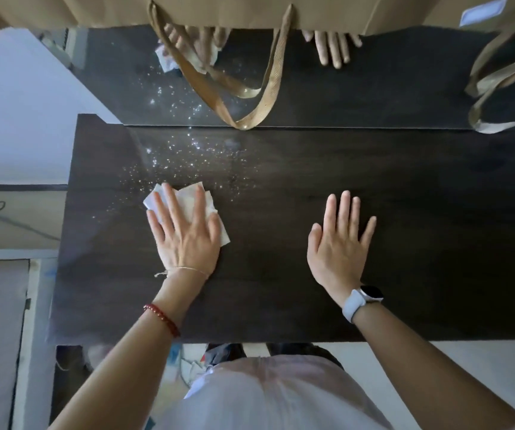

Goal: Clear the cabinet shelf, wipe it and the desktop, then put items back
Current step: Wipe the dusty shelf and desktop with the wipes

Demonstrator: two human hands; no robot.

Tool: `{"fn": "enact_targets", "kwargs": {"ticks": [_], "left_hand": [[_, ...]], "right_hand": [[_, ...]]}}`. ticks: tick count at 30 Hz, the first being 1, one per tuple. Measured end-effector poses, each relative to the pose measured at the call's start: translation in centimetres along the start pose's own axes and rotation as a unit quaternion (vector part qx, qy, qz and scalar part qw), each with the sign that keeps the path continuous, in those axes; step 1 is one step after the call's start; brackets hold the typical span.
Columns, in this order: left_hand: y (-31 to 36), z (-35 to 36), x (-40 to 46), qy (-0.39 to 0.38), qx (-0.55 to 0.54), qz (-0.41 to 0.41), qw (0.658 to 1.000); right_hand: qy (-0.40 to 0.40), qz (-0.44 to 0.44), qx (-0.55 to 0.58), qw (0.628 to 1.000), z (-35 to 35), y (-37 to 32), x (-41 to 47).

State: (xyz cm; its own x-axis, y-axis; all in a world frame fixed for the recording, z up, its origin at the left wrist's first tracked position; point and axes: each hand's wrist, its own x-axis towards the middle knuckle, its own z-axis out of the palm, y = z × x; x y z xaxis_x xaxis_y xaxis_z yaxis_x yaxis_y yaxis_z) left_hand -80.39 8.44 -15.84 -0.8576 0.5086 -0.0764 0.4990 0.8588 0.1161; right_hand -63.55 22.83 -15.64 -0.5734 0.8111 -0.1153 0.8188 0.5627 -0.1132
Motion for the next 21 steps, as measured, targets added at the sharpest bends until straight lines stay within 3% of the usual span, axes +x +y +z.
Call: {"fn": "enact_targets", "kwargs": {"ticks": [1,3,5,6,8,11,13,15,18,21], "left_hand": [[1.8,0.1,-0.5,0.006,-0.009,0.007,1.000],[6.3,0.9,-2.0,-0.003,0.000,0.136,0.991],[9.2,1.1,-2.1,-0.027,0.021,0.280,0.959],[9.1,1.1,-1.0,-0.027,0.036,0.310,0.950],[6.3,1.0,2.2,0.002,0.057,0.255,0.965],[0.4,-0.1,6.3,0.004,0.016,0.028,0.999],[0.3,-0.7,6.8,-0.015,-0.017,-0.039,0.999],[4.2,-0.4,5.5,-0.015,-0.023,0.028,0.999],[10.3,0.6,2.5,-0.044,-0.006,0.203,0.978],[7.8,0.2,4.9,-0.065,0.023,0.213,0.975]], "right_hand": [[0.001,-0.005,-0.001,1.000,0.1,0.0,0.1],[0.006,-0.009,-0.006,1.000,0.1,0.1,0.1],[0.015,-0.007,-0.005,1.000,0.1,0.1,0.2],[0.018,-0.007,-0.001,1.000,0.1,0.1,0.2],[0.019,-0.007,0.003,1.000,0.2,0.1,0.2],[0.024,-0.003,0.006,1.000,0.2,0.0,0.3],[0.020,-0.003,0.003,1.000,0.1,-0.1,0.3],[0.014,-0.003,0.000,1.000,0.1,-0.2,0.5],[0.014,-0.002,-0.004,1.000,0.2,0.0,0.4],[0.021,-0.002,-0.004,1.000,0.2,0.0,0.3]]}}
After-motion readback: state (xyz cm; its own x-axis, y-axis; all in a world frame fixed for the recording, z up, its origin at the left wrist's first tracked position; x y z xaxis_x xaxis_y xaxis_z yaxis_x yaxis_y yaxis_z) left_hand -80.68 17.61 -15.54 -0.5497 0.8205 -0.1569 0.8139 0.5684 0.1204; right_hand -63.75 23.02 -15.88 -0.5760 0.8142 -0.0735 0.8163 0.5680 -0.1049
